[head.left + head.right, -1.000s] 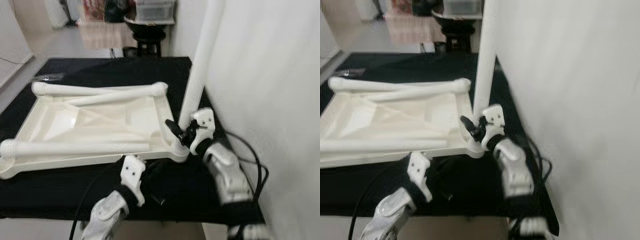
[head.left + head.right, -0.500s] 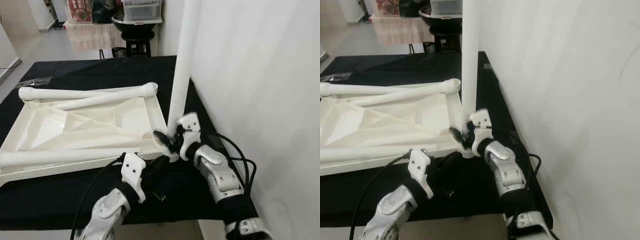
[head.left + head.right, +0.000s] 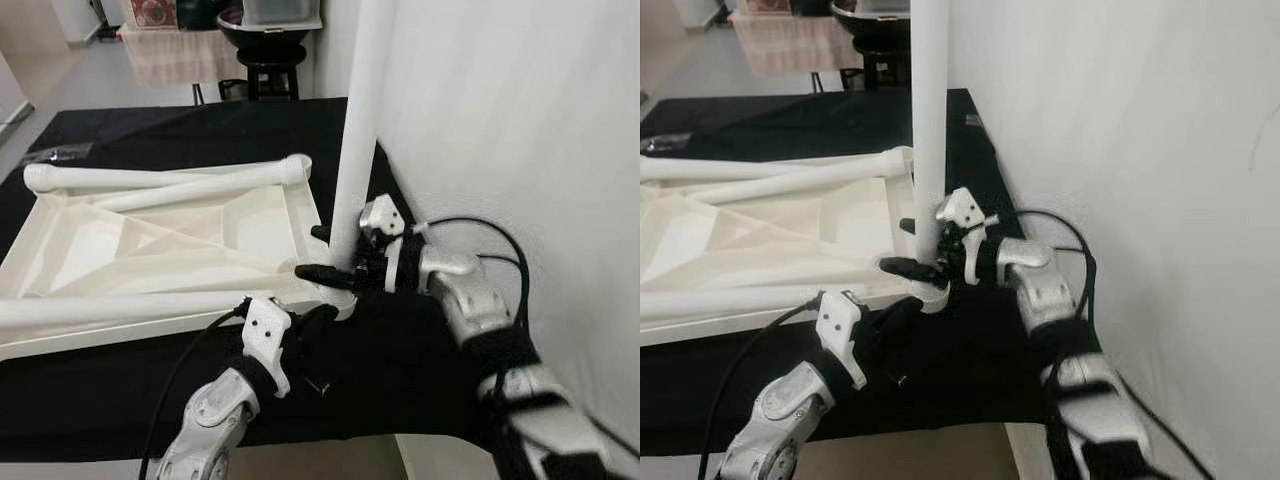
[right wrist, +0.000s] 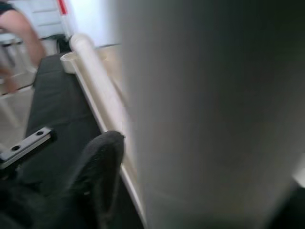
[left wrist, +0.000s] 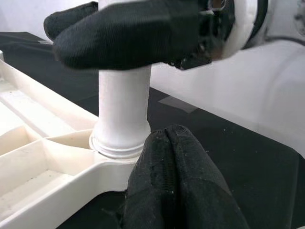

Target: Building children table

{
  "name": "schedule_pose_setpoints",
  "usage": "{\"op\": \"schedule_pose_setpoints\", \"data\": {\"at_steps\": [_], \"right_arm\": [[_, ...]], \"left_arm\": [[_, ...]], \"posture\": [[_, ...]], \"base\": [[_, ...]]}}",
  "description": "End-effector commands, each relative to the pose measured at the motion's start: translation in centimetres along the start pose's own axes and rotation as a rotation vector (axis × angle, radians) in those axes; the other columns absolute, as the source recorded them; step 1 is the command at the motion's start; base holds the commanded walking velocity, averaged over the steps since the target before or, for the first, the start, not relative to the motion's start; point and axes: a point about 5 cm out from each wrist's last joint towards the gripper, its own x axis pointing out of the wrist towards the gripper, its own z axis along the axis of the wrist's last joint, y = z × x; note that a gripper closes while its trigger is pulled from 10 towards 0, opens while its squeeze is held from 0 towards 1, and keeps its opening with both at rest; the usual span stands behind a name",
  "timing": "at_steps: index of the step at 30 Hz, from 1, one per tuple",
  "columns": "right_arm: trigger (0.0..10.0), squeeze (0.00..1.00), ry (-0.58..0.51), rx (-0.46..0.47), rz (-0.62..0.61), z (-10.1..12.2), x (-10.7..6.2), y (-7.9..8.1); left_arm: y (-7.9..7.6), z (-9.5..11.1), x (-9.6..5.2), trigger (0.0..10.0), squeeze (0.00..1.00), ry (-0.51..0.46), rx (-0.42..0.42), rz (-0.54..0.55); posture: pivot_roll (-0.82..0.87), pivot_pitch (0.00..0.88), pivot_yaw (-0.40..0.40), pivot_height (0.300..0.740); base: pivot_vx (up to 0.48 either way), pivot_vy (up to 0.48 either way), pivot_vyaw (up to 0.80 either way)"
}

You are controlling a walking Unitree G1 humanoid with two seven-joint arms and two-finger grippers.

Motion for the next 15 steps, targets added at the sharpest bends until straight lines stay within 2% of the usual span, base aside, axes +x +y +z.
{"op": "schedule_pose_setpoints", "data": {"at_steps": [1, 10, 13, 14, 15], "right_arm": [[0.0, 0.00, 0.035, 0.035, 0.086, -0.9, 1.0, 0.6], [0.0, 0.00, 0.031, 0.036, 0.025, -1.4, 0.1, 0.0], [0.0, 0.00, 0.026, 0.023, -0.038, -2.2, -0.8, 0.1], [0.0, 0.00, 0.034, 0.013, -0.091, -2.7, -1.2, 0.2], [0.0, 0.00, 0.070, 0.001, -0.200, -3.7, -1.4, 0.4]], "left_arm": [[-0.2, -0.3, 0.0, 10.0, 0.00, 0.005, -0.008, 0.003], [-0.4, -0.2, 0.1, 10.0, 0.00, 0.000, -0.012, 0.002], [-0.4, -0.2, 0.1, 10.0, 0.00, -0.003, -0.013, 0.002], [-0.5, -0.2, 0.1, 10.0, 0.00, -0.004, -0.014, 0.002], [-0.5, -0.1, 0.1, 10.0, 0.00, -0.005, -0.014, 0.001]], "posture": [[0.03, 0.054, -0.044, 0.740], [0.03, 0.058, -0.050, 0.740], [0.02, 0.064, -0.049, 0.740], [0.02, 0.064, -0.049, 0.740], [0.02, 0.071, -0.056, 0.740]], "base": [[0.000, 0.000, 0.00], [0.000, 0.000, 0.00], [0.000, 0.000, 0.00], [0.000, 0.000, 0.00], [0.000, 0.000, 0.00]]}}
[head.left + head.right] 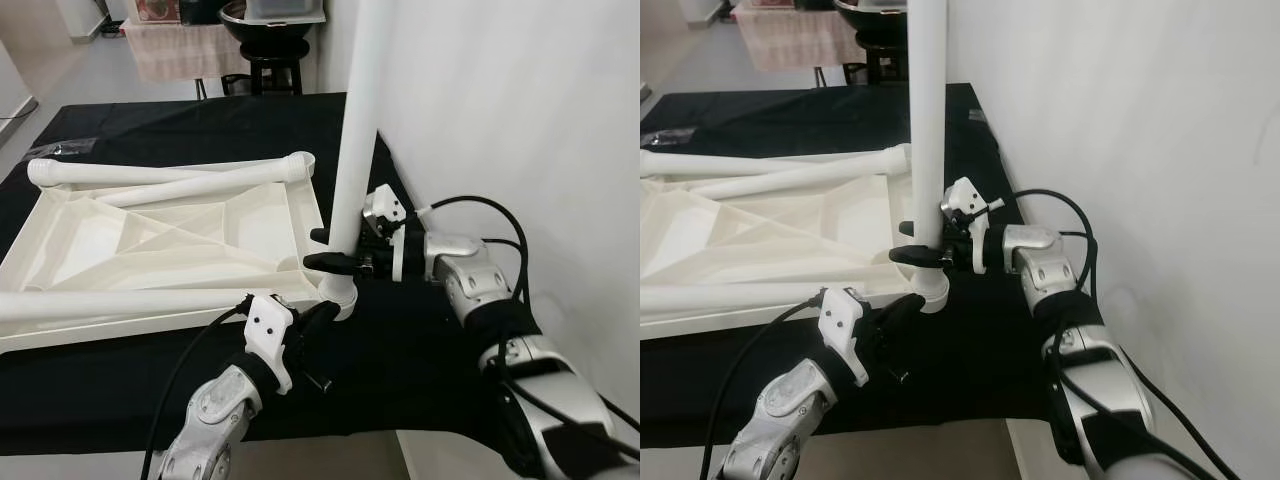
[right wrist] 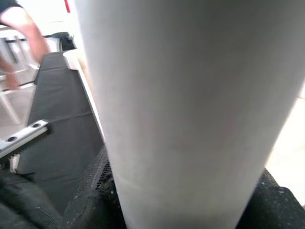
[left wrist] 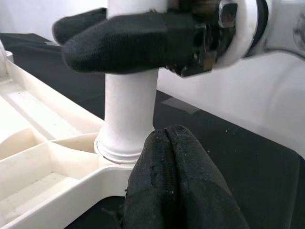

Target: Building children table

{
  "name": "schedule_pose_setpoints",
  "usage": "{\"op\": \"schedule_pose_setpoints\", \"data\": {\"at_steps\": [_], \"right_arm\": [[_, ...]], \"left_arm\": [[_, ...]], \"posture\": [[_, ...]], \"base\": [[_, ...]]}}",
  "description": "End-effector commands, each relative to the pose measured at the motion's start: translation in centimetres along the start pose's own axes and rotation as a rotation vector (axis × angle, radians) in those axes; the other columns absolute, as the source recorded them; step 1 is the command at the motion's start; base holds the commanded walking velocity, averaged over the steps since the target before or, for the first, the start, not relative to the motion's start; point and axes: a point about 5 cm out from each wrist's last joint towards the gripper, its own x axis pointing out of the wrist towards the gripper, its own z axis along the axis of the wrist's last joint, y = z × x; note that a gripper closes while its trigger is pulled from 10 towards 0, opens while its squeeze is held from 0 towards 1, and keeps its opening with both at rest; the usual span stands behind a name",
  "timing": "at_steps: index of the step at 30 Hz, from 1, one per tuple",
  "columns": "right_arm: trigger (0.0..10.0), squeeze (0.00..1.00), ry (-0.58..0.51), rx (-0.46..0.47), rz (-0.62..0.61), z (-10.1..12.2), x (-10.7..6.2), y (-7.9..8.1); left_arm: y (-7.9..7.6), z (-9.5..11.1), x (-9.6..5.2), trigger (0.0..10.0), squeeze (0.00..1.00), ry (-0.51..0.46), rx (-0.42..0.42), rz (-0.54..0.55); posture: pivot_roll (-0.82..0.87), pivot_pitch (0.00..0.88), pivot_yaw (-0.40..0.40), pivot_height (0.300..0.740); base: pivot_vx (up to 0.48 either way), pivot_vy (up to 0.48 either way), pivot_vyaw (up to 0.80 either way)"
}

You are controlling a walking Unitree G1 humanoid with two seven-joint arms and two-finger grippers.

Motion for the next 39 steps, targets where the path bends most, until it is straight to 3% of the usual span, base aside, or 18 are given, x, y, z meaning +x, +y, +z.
{"op": "schedule_pose_setpoints", "data": {"at_steps": [1, 3, 4, 5, 6, 7, 8, 9, 10, 16, 17, 20, 21, 26, 27, 28, 30, 39], "right_arm": [[0.0, 0.00, 0.078, 0.030, -0.106, -2.4, -0.3, 0.5], [0.0, 0.00, 0.110, 0.024, -0.193, -3.2, -0.4, 0.5], [0.0, 0.00, 0.132, 0.070, -0.421, -4.4, -0.2, 0.6], [0.0, 0.00, 0.132, 0.070, -0.421, -4.4, -0.2, 0.6], [0.0, 0.00, 0.134, 0.169, -0.648, -6.0, 0.1, 2.4], [0.0, 0.00, 0.134, 0.169, -0.648, -6.0, 0.1, 2.4], [0.0, 0.00, 0.145, 0.223, -0.744, -7.1, 0.4, 4.7], [0.0, 0.00, 0.145, 0.223, -0.744, -7.1, 0.4, 4.7], [0.0, 0.00, 0.136, 0.213, -0.754, -6.8, 0.8, 5.8], [0.0, 0.00, 0.151, 0.170, -0.725, -6.3, 1.4, 4.7], [10.0, 0.00, 0.167, 0.186, -0.718, -6.5, 1.7, 4.7], [10.0, 0.00, 0.150, 0.206, -0.698, -6.3, 1.9, 5.2], [10.0, 1.00, 0.113, 0.227, -0.641, -5.9, 2.3, 5.9], [10.0, 1.00, 0.048, 0.233, -0.578, -4.9, 2.8, 6.4], [10.0, 0.74, 0.003, 0.222, -0.537, -4.1, 2.9, 6.3], [10.0, 0.74, 0.003, 0.222, -0.537, -4.1, 2.9, 6.3], [10.0, 0.02, -0.059, 0.191, -0.464, -2.8, 2.9, 5.9], [10.0, 0.00, -0.070, 0.093, -0.182, -1.8, 2.5, 4.0]], "left_arm": [[-0.3, -0.1, -0.1, 10.0, 0.00, -0.003, -0.006, 0.000], [-0.3, -0.1, -0.1, 10.0, 0.00, -0.004, -0.007, 0.000], [-0.3, 0.0, -0.2, 10.0, 0.00, -0.004, -0.007, -0.001], [-0.3, 0.0, -0.2, 10.0, 0.00, -0.004, -0.007, -0.001], [-0.3, 0.0, -0.3, 10.0, 0.00, -0.004, -0.006, 0.000], [-0.3, 0.0, -0.3, 10.0, 0.00, -0.004, -0.006, 0.000], [-0.2, 0.0, -0.3, 10.0, 0.00, -0.001, -0.005, 0.000], [-0.2, 0.0, -0.3, 10.0, 0.00, -0.001, -0.005, 0.000], [-0.1, -0.1, -0.4, 10.0, 0.00, 0.002, -0.003, 0.000], [-0.1, -0.2, -0.5, 10.0, 0.00, 0.006, -0.005, -0.004], [-0.2, -0.3, -0.5, 10.0, 0.00, 0.008, 0.001, -0.001], [-0.2, -0.3, -0.6, 10.0, 0.00, 0.009, 0.002, 0.002], [-0.1, -0.3, -0.6, 10.0, 0.00, 0.009, 0.001, 0.002], [-0.1, -0.2, -0.7, 10.0, 0.00, 0.011, -0.002, -0.002], [-0.1, -0.2, -0.7, 10.0, 0.00, 0.011, -0.003, -0.003], [-0.1, -0.2, -0.7, 10.0, 0.00, 0.011, -0.003, -0.003], [-0.1, -0.2, -0.7, 10.0, 0.00, 0.010, -0.003, -0.004], [-0.1, 0.0, -0.8, 10.0, 0.00, 0.009, -0.002, -0.002]], "posture": [[0.02, 0.071, -0.056, 0.740], [0.02, 0.071, -0.056, 0.740], [0.02, 0.075, -0.060, 0.740], [0.02, 0.075, -0.060, 0.740], [0.02, 0.089, -0.050, 0.740], [0.02, 0.089, -0.050, 0.740], [0.02, 0.089, -0.041, 0.740], [0.02, 0.089, -0.041, 0.740], [0.00, 0.078, -0.034, 0.740], [0.02, 0.074, -0.046, 0.740], [0.03, 0.073, -0.046, 0.740], [0.03, 0.070, -0.046, 0.740], [0.03, 0.071, -0.037, 0.740], [0.03, 0.073, -0.032, 0.740], [0.03, 0.076, -0.029, 0.740], [0.03, 0.076, -0.029, 0.740], [0.03, 0.078, -0.029, 0.740], [0.06, 0.077, -0.031, 0.740]], "base": [[0.000, 0.000, 0.00], [0.000, 0.000, 0.00], [0.000, 0.000, 0.00], [0.000, 0.000, 0.00], [0.000, 0.000, 0.00], [0.000, 0.000, 0.00], [0.000, 0.000, 0.00], [0.000, 0.000, 0.00], [0.000, 0.000, 0.00], [0.000, 0.000, 0.00], [0.000, 0.000, 0.00], [0.000, 0.000, 0.00], [0.000, 0.000, 0.00], [0.000, 0.000, 0.00], [0.000, 0.000, 0.00], [0.000, 0.000, 0.00], [0.000, 0.000, 0.00], [0.000, 0.000, 0.00]]}}
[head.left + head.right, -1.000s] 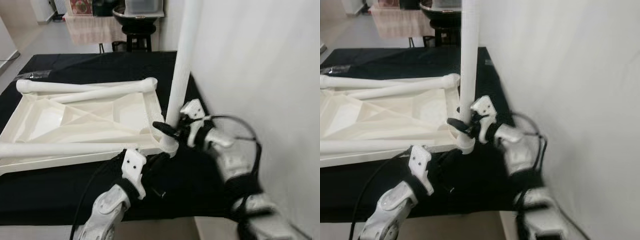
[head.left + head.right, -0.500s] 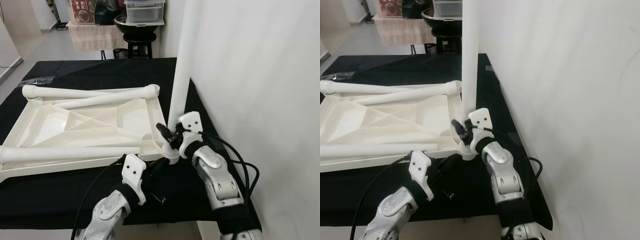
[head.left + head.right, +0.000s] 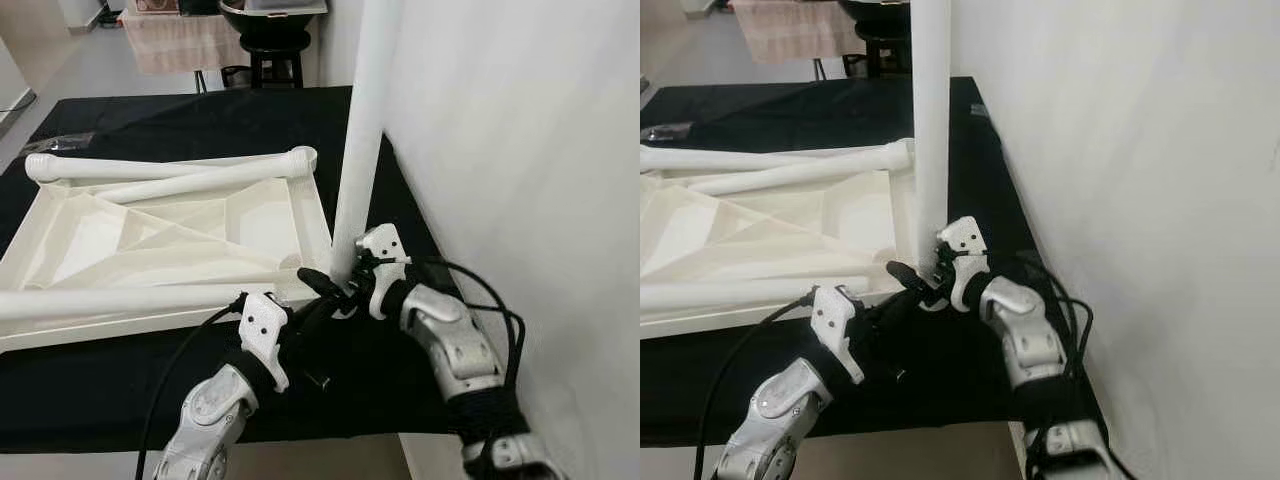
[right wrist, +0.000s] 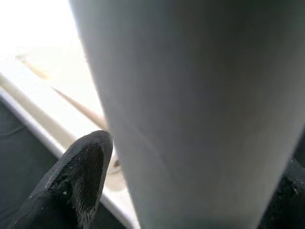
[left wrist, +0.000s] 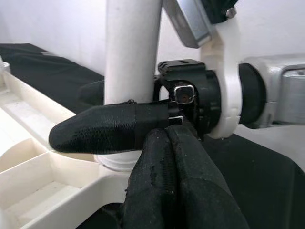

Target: Building children table

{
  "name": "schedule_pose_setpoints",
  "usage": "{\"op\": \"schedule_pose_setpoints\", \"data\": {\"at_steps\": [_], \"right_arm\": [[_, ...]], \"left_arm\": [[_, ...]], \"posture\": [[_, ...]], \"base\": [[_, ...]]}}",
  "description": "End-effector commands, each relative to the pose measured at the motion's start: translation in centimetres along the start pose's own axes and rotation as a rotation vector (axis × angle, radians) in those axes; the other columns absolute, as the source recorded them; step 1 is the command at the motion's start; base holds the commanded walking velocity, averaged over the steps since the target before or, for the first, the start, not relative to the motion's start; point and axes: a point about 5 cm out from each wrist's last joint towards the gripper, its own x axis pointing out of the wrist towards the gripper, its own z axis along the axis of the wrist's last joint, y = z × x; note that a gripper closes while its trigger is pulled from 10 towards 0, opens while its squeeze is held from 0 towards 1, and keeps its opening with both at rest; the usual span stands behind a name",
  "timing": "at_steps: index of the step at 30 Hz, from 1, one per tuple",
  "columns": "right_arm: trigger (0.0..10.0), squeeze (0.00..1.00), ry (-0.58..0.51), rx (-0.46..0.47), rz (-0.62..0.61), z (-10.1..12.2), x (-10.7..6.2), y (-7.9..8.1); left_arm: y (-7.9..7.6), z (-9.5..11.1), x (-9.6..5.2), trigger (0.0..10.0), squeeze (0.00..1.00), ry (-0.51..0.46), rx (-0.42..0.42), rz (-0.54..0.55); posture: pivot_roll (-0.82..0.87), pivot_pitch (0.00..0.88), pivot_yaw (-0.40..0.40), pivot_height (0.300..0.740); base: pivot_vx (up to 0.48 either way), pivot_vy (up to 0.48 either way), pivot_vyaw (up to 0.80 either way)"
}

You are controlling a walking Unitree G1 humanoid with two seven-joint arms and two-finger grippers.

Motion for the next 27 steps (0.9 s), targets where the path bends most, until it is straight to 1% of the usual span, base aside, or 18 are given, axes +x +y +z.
{"op": "schedule_pose_setpoints", "data": {"at_steps": [1, 3, 4, 5, 6, 7, 8, 9, 13, 16, 19, 21, 22, 24, 25, 26, 27], "right_arm": [[10.0, 0.00, -0.033, -0.027, 0.093, 0.8, 0.8, 0.7], [10.0, 0.00, -0.043, -0.030, 0.135, 1.4, 0.8, -0.3], [10.0, 0.00, -0.043, -0.030, 0.135, 1.4, 0.8, -0.3], [10.0, 0.00, -0.048, -0.020, 0.142, 1.6, 0.9, -0.8], [6.7, 0.00, -0.050, -0.020, 0.166, 1.8, 0.9, -1.1], [6.7, 0.00, -0.050, -0.020, 0.166, 1.8, 0.9, -1.1], [0.0, 0.00, -0.054, -0.013, 0.190, 2.1, 0.8, -1.4], [0.0, 0.00, -0.059, -0.012, 0.214, 2.3, 0.8, -1.6], [0.0, 0.00, -0.065, -0.011, 0.236, 2.5, 0.8, -2.0], [0.0, 0.00, -0.061, -0.018, 0.237, 2.6, 0.6, -2.4], [0.0, 0.00, -0.061, -0.018, 0.237, 2.6, 0.6, -2.4], [0.0, 0.00, -0.054, -0.030, 0.222, 2.3, 0.1, -3.0], [0.0, 0.00, -0.054, -0.030, 0.222, 2.3, 0.1, -3.0], [0.0, 0.00, -0.014, -0.054, 0.094, 0.8, -1.1, -3.6], [0.0, 0.00, -0.014, -0.054, 0.094, 0.8, -1.1, -3.6], [0.0, 0.00, 0.011, -0.048, 0.014, 0.0, -1.6, -3.8], [0.0, 0.00, 0.011, -0.048, 0.014, 0.0, -1.6, -3.8]], "left_arm": [[-0.2, -0.8, -0.3, 10.0, 0.00, 0.048, -0.018, -0.002], [-0.1, -0.8, -0.3, 10.0, 0.00, 0.049, -0.018, -0.002], [-0.1, -0.8, -0.3, 10.0, 0.00, 0.049, -0.018, -0.002], [-0.2, -0.8, -0.3, 10.0, 0.00, 0.050, -0.017, -0.002], [-0.2, -0.8, -0.3, 10.0, 0.00, 0.049, -0.018, -0.002], [-0.2, -0.8, -0.3, 10.0, 0.00, 0.049, -0.018, -0.002], [-0.2, -0.8, -0.3, 10.0, 0.00, 0.049, -0.017, -0.002], [-0.2, -0.8, -0.3, 10.0, 0.00, 0.050, -0.018, -0.002], [-0.2, -0.9, -0.3, 10.0, 0.00, 0.051, -0.018, -0.003], [-0.3, -0.9, -0.2, 10.0, 0.00, 0.051, -0.019, -0.004], [-0.3, -0.9, -0.2, 10.0, 0.00, 0.051, -0.019, -0.004], [-0.3, -0.9, -0.2, 10.0, 0.00, 0.051, -0.020, -0.003], [-0.3, -0.9, -0.2, 10.0, 0.00, 0.051, -0.020, -0.003], [-0.3, -0.8, -0.3, 10.0, 0.00, 0.050, -0.021, -0.003], [-0.3, -0.8, -0.3, 10.0, 0.00, 0.050, -0.021, -0.003], [-0.3, -0.7, -0.3, 10.0, 0.00, 0.050, -0.022, -0.003], [-0.3, -0.7, -0.3, 10.0, 0.00, 0.050, -0.022, -0.003]], "posture": [[0.06, 0.077, -0.031, 0.740], [0.06, 0.077, -0.033, 0.740], [0.06, 0.077, -0.033, 0.740], [0.06, 0.076, -0.033, 0.740], [0.07, 0.076, -0.034, 0.740], [0.07, 0.076, -0.034, 0.740], [0.07, 0.076, -0.034, 0.740], [0.08, 0.072, -0.032, 0.740], [0.08, 0.072, -0.033, 0.740], [0.07, 0.073, -0.035, 0.740], [0.07, 0.073, -0.035, 0.740], [0.07, 0.075, -0.035, 0.740], [0.07, 0.075, -0.035, 0.740], [0.05, 0.083, -0.036, 0.740], [0.05, 0.083, -0.036, 0.740], [0.05, 0.083, -0.036, 0.740], [0.05, 0.083, -0.036, 0.740]], "base": [[0.000, 0.000, 0.00], [0.000, 0.000, 0.00], [0.000, 0.000, 0.00], [0.000, 0.000, 0.00], [0.000, 0.000, 0.00], [0.000, 0.000, 0.00], [0.000, 0.000, 0.00], [0.000, 0.000, 0.00], [0.000, 0.000, 0.00], [0.000, 0.000, 0.00], [0.000, 0.000, 0.00], [0.000, 0.000, 0.00], [0.000, 0.000, 0.00], [0.000, 0.000, 0.00], [0.000, 0.000, 0.00], [0.000, 0.000, 0.00], [0.000, 0.000, 0.00]]}}
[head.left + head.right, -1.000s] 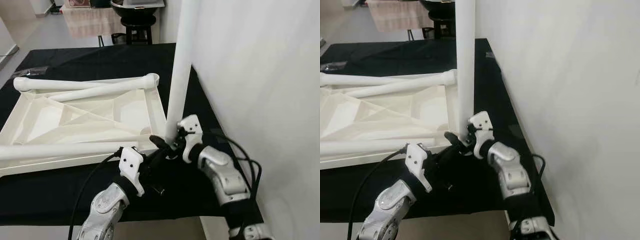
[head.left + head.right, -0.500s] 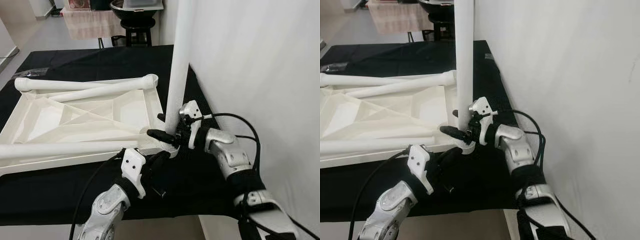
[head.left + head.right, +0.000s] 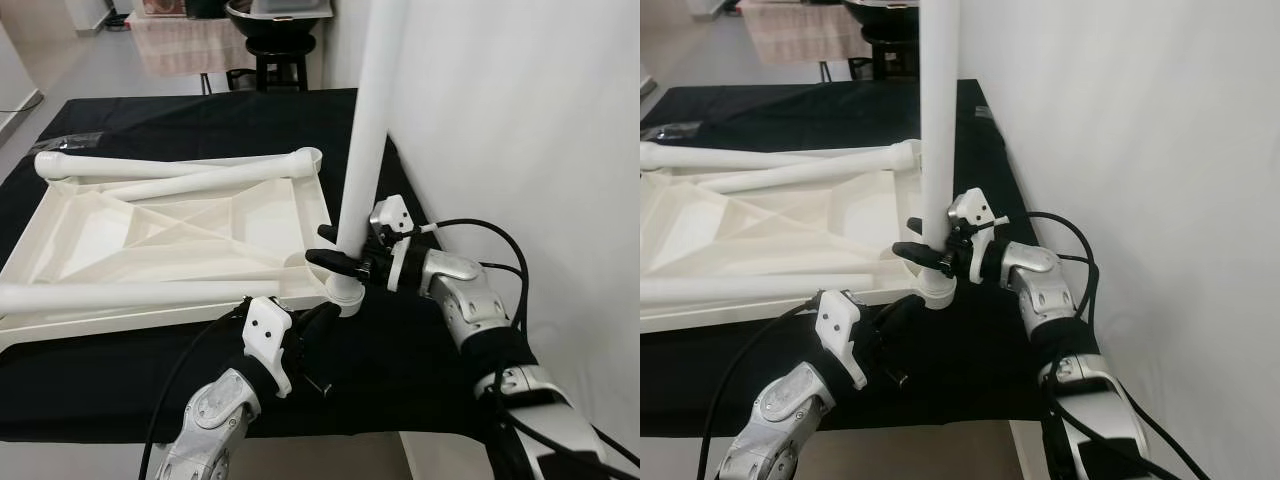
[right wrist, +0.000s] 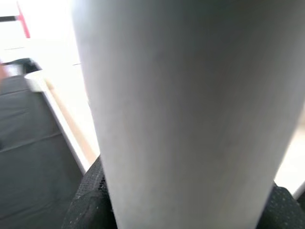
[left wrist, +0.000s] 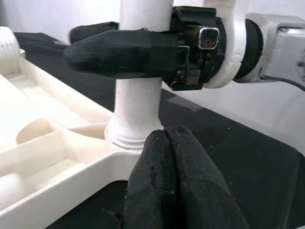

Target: Building children table

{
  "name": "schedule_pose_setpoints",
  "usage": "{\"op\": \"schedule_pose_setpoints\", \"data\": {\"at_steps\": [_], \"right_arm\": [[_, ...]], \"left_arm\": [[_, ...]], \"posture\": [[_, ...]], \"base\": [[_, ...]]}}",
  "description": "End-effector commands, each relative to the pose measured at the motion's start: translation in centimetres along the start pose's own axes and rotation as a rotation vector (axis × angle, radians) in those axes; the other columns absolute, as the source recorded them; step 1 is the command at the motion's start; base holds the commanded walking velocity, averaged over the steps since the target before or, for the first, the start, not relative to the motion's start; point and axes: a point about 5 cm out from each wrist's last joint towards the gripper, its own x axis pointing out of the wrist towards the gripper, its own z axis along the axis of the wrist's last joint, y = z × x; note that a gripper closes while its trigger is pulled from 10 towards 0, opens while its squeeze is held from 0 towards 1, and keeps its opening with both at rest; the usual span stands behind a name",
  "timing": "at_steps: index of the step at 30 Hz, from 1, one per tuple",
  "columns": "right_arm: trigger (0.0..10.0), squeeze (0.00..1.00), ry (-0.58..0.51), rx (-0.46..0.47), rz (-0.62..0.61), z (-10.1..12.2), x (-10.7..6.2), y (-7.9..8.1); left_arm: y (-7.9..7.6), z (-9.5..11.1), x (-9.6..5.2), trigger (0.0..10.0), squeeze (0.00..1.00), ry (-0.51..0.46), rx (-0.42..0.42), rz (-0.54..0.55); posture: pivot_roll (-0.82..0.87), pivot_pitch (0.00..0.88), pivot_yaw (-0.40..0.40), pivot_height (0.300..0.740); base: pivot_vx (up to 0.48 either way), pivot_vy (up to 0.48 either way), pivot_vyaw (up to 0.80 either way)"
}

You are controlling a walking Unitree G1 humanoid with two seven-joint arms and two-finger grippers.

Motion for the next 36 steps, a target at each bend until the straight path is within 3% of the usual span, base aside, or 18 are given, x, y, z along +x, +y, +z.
{"op": "schedule_pose_setpoints", "data": {"at_steps": [1, 2, 3, 6, 12, 13, 14, 15, 17, 18, 20, 21, 22, 24, 27, 30, 35, 36], "right_arm": [[0.0, 0.00, 0.104, 0.100, -0.448, -3.3, -1.7, -0.1], [0.0, 0.00, 0.149, 0.202, -0.602, -5.1, -2.4, 2.4], [0.0, 0.00, 0.166, 0.153, -0.667, -4.9, -2.7, 4.1], [0.0, 0.00, 0.163, 0.107, -0.671, -4.4, -2.7, 5.2], [0.0, 0.00, 0.141, 0.098, -0.658, -3.8, -1.6, 3.3], [5.2, 0.00, 0.136, 0.109, -0.663, -3.7, -1.1, 2.7], [5.2, 0.00, 0.136, 0.109, -0.663, -3.7, -1.1, 2.7], [10.0, 0.04, 0.094, 0.089, -0.614, -2.9, -0.5, 2.6], [10.0, 0.04, 0.094, 0.089, -0.614, -2.9, -0.5, 2.6], [10.0, 1.00, 0.027, 0.100, -0.512, -1.8, 0.3, 2.6], [10.0, 1.00, -0.070, 0.062, -0.312, 0.7, 0.9, 2.3], [10.0, 1.00, -0.070, 0.062, -0.312, 0.7, 0.9, 2.3], [10.0, 0.05, -0.076, 0.043, -0.250, 1.5, 0.8, 2.0], [10.0, 0.00, -0.050, -0.004, -0.116, 2.3, 0.6, 1.6], [10.0, 0.00, -0.035, -0.025, -0.065, 2.4, 0.5, 1.5], [10.0, 0.00, 0.041, -0.038, 0.197, 1.9, 0.1, 1.5], [10.0, 0.00, 0.076, 0.006, 0.249, 1.9, 0.9, 0.2], [4.4, 0.00, 0.073, 0.018, 0.249, 2.0, 1.1, 0.0]], "left_arm": [[-0.1, -0.1, -0.2, 10.0, 0.00, 0.013, -0.006, -0.004], [0.0, 0.0, -0.2, 10.0, 0.00, 0.013, -0.006, -0.005], [0.2, -0.1, -0.2, 10.0, 0.00, 0.014, -0.006, -0.006], [0.3, -0.1, -0.2, 10.0, 0.00, 0.015, -0.005, -0.007], [0.4, -0.2, 0.0, 10.0, 0.00, 0.017, -0.009, -0.014], [0.4, -0.2, 0.0, 10.0, 0.00, 0.019, -0.005, -0.012], [0.4, -0.2, 0.0, 10.0, 0.00, 0.019, -0.005, -0.012], [0.5, -0.3, 0.0, 10.0, 0.00, 0.020, -0.005, -0.011], [0.5, -0.3, 0.0, 10.0, 0.00, 0.020, -0.005, -0.011], [0.5, -0.3, 0.0, 10.0, 0.00, 0.022, -0.004, -0.010], [0.4, -0.3, 0.0, 10.0, 0.00, 0.023, -0.006, -0.011], [0.4, -0.3, 0.0, 10.0, 0.00, 0.023, -0.006, -0.011], [0.4, -0.3, 0.0, 10.0, 0.00, 0.023, -0.007, -0.013], [0.3, -0.3, 0.0, 10.0, 0.00, 0.024, -0.008, -0.013], [0.4, -0.3, 0.1, 10.0, 0.00, 0.023, -0.008, -0.013], [0.4, -0.4, 0.2, 10.0, 0.00, 0.022, -0.007, -0.011], [0.3, -0.5, 0.2, 10.0, 0.00, 0.023, -0.007, -0.009], [0.3, -0.5, 0.2, 10.0, 0.00, 0.024, -0.007, -0.009]], "posture": [[0.04, 0.097, -0.032, 0.740], [0.02, 0.108, -0.030, 0.740], [-0.01, 0.103, -0.014, 0.740], [-0.01, 0.103, -0.014, 0.740], [0.02, 0.085, -0.016, 0.740], [0.02, 0.085, -0.015, 0.740], [0.02, 0.085, -0.015, 0.740], [0.02, 0.084, -0.010, 0.740], [0.02, 0.084, -0.010, 0.740], [0.02, 0.085, -0.009, 0.740], [0.02, 0.084, -0.007, 0.740], [0.02, 0.084, -0.007, 0.740], [0.03, 0.082, -0.008, 0.740], [0.03, 0.083, -0.012, 0.740], [0.03, 0.082, -0.015, 0.740], [0.03, 0.076, -0.019, 0.740], [0.04, 0.067, -0.022, 0.740], [0.04, 0.067, -0.022, 0.740]], "base": [[0.000, 0.000, 0.00], [0.000, 0.000, 0.00], [0.000, 0.000, 0.00], [0.000, 0.000, 0.00], [0.000, 0.000, 0.00], [0.000, 0.000, 0.00], [0.000, 0.000, 0.00], [0.000, 0.000, 0.00], [0.000, 0.000, 0.00], [0.000, 0.000, 0.00], [0.000, 0.000, 0.00], [0.000, 0.000, 0.00], [0.000, 0.000, 0.00], [0.000, 0.000, 0.00], [0.000, 0.000, 0.00], [0.000, 0.000, 0.00], [0.000, 0.000, 0.00], [0.000, 0.000, 0.00]]}}
